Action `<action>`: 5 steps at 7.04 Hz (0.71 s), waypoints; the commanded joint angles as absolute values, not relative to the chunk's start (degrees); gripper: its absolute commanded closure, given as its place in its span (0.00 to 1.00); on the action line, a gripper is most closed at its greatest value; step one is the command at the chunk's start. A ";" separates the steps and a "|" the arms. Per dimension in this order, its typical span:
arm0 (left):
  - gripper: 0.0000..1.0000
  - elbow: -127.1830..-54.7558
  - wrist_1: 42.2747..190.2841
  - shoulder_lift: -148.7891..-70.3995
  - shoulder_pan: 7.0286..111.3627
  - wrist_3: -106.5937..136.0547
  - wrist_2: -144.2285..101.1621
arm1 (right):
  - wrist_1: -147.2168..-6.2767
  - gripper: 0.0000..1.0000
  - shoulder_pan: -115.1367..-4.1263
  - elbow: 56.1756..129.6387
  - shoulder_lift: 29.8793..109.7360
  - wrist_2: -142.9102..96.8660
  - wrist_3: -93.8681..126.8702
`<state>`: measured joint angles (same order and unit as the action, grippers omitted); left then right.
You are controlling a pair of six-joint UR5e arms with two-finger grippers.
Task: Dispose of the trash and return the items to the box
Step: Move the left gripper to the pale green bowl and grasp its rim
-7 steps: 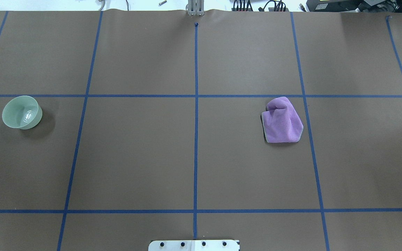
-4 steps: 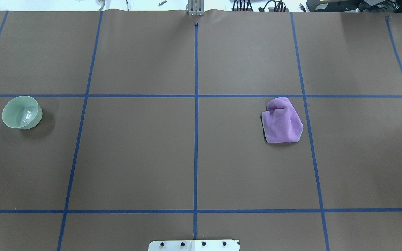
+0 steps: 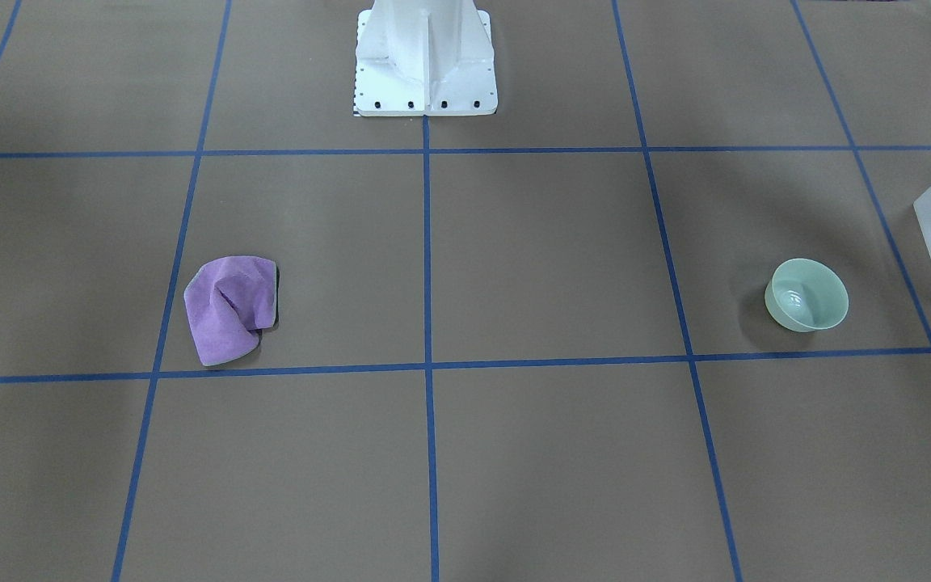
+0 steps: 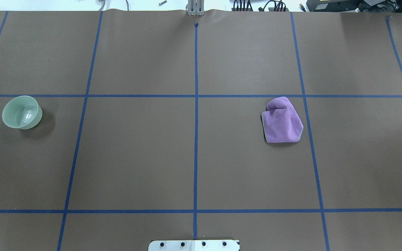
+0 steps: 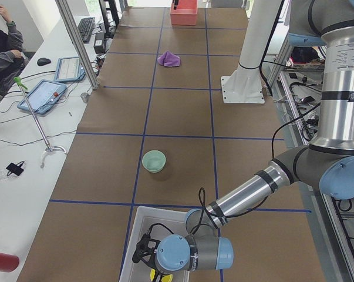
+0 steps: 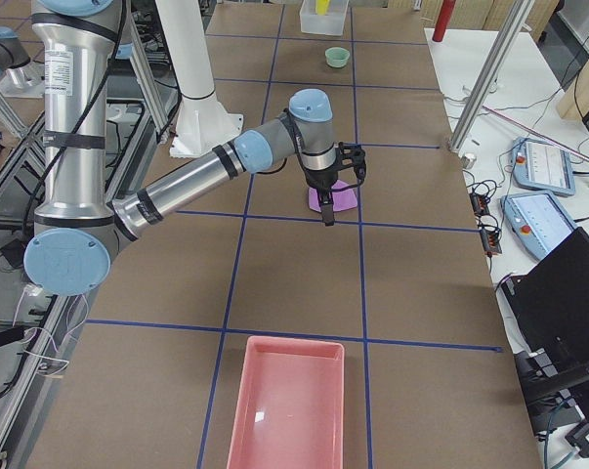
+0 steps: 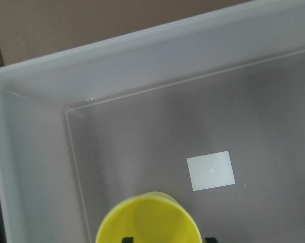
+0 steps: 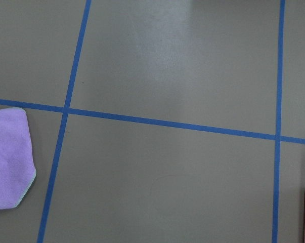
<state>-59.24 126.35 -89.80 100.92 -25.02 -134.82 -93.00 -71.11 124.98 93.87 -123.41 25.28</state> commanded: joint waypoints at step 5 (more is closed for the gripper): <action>0.02 -84.17 124.27 -89.73 83.99 18.64 -139.04 | -93.08 0.00 -71.19 124.89 93.87 -123.49 25.40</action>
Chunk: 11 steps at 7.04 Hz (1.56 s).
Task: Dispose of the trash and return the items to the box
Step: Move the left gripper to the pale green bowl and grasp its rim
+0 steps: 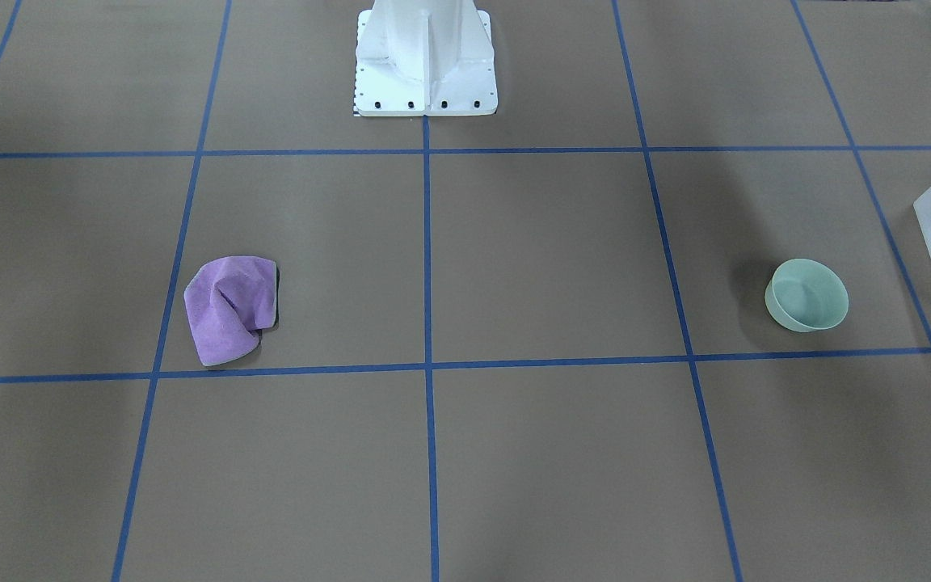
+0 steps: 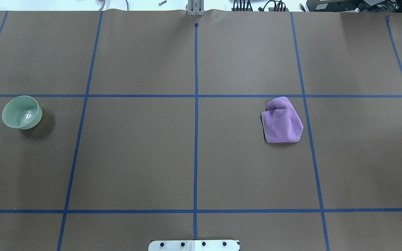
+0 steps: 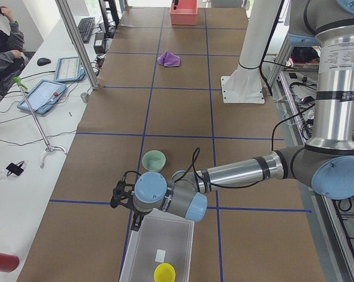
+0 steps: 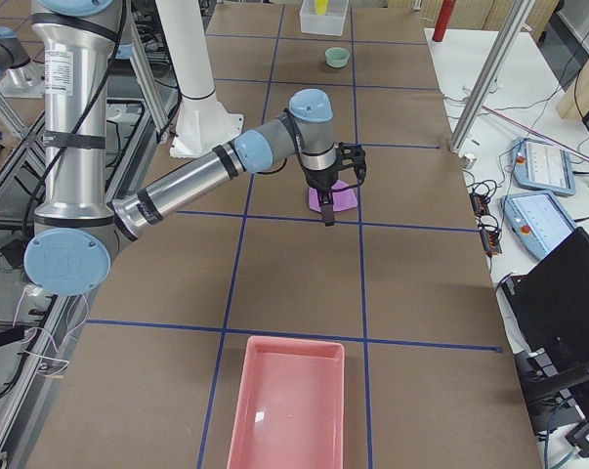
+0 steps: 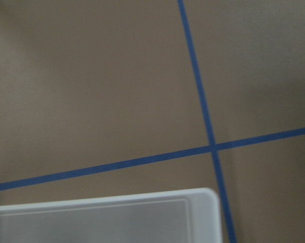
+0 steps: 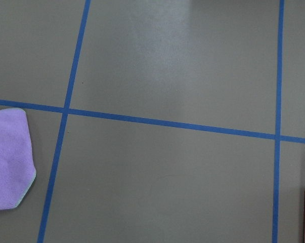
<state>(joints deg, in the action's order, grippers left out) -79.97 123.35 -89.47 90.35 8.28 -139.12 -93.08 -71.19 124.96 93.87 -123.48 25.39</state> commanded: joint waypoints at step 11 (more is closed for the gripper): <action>1.00 -77.87 145.88 -92.64 59.95 42.45 -124.10 | -93.08 0.00 -71.10 124.72 94.13 -123.40 25.31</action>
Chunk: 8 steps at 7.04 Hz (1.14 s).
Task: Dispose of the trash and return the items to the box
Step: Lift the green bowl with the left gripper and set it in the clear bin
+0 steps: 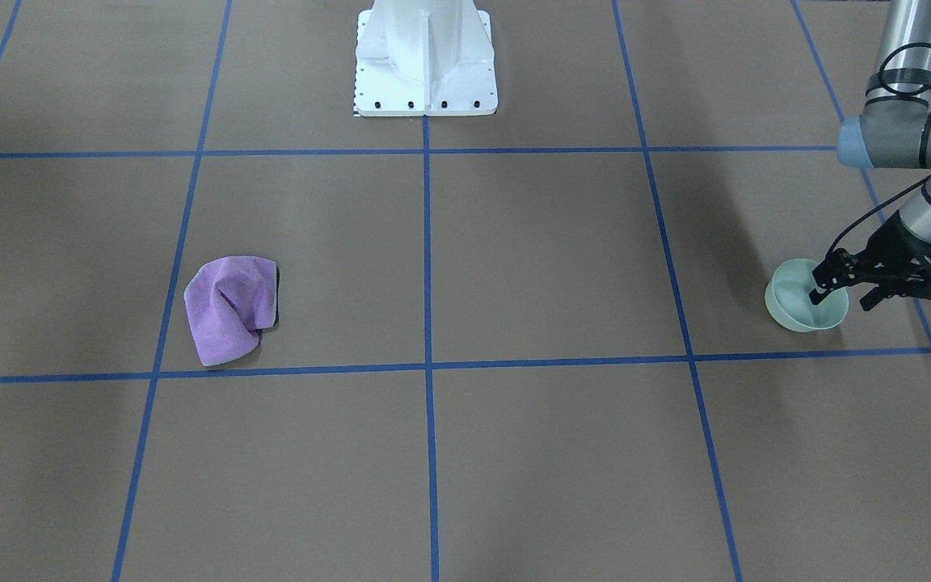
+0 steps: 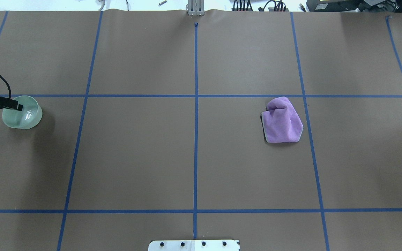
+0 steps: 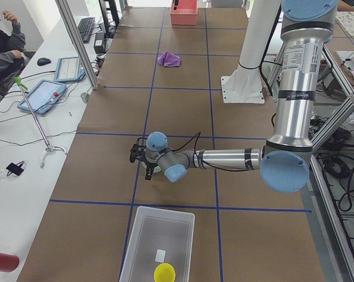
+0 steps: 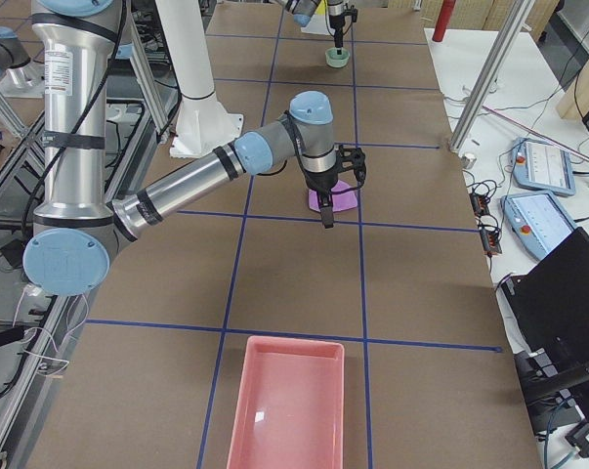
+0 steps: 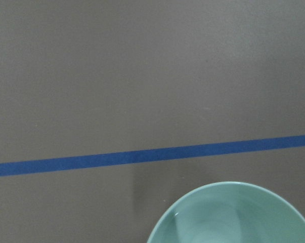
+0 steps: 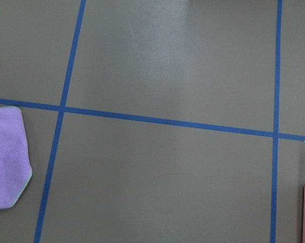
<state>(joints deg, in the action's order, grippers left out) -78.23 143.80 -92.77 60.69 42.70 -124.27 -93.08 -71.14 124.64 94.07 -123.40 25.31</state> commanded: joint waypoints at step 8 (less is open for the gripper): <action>1.00 -79.98 133.84 -90.00 83.61 13.65 -142.45 | -93.08 0.00 -71.10 124.54 93.78 -123.40 25.31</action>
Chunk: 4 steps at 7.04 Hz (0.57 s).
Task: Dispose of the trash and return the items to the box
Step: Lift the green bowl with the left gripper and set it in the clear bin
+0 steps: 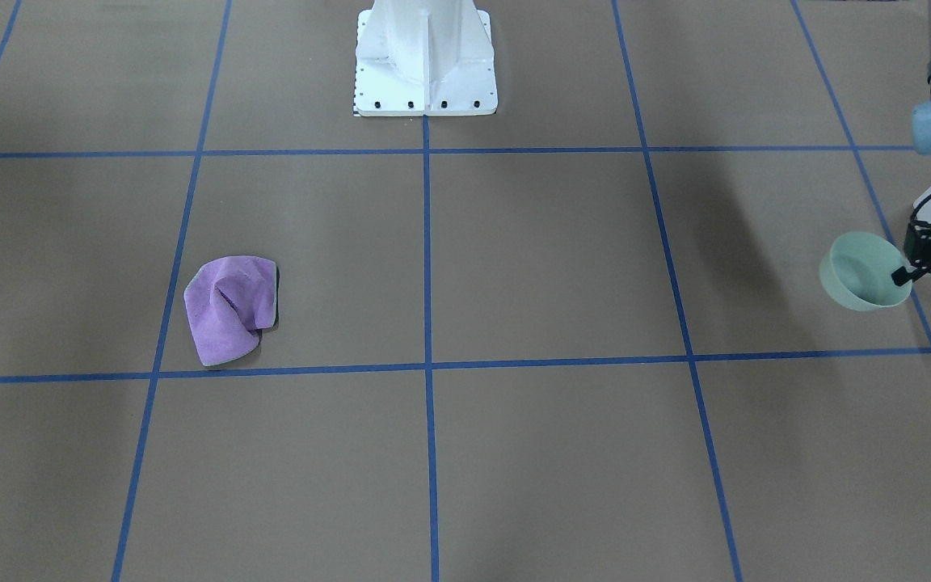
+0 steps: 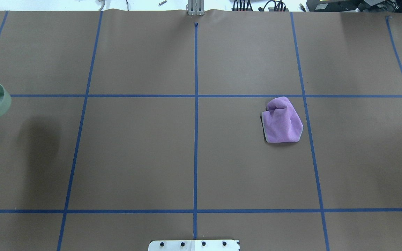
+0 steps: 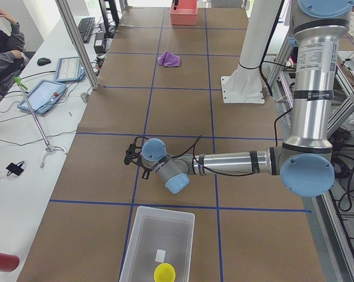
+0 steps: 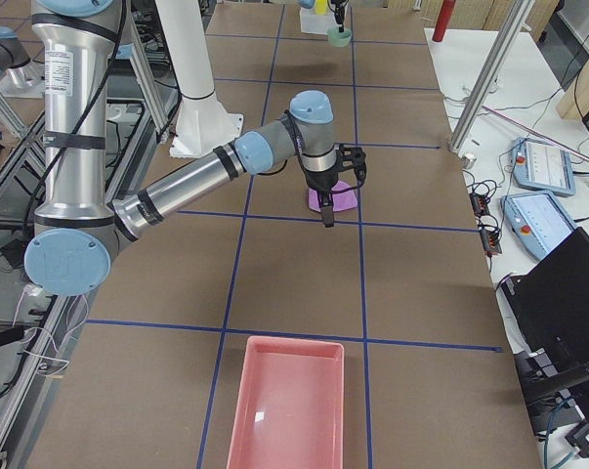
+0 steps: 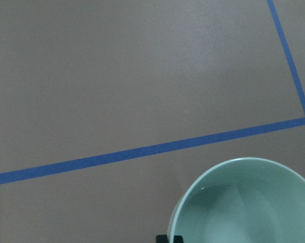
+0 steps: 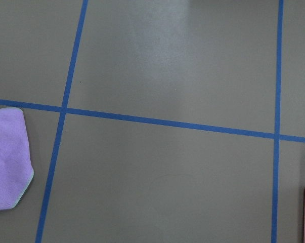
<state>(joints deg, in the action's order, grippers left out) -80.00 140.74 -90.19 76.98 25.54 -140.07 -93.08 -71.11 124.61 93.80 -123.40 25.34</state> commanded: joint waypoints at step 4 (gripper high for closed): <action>1.00 -73.95 111.17 -90.62 98.07 -25.63 -142.03 | -93.08 0.00 -71.10 124.54 93.78 -123.40 25.40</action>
